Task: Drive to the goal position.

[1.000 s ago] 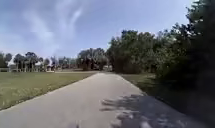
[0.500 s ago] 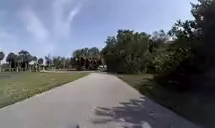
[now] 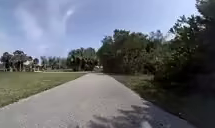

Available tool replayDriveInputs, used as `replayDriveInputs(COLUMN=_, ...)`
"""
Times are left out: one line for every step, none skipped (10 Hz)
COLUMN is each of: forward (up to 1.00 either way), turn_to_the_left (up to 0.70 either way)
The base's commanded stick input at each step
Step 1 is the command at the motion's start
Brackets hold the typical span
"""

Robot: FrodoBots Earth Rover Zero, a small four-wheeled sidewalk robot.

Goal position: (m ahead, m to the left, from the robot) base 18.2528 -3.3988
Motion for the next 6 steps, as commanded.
replayDriveInputs(forward=0.7, turn_to_the_left=0.0)
replayDriveInputs(forward=0.7, turn_to_the_left=0.0)
replayDriveInputs(forward=0.7, turn_to_the_left=0.0)
replayDriveInputs(forward=0.7, turn_to_the_left=0.0)
replayDriveInputs(forward=0.7, turn_to_the_left=0.0)
replayDriveInputs(forward=0.7, turn_to_the_left=0.0)
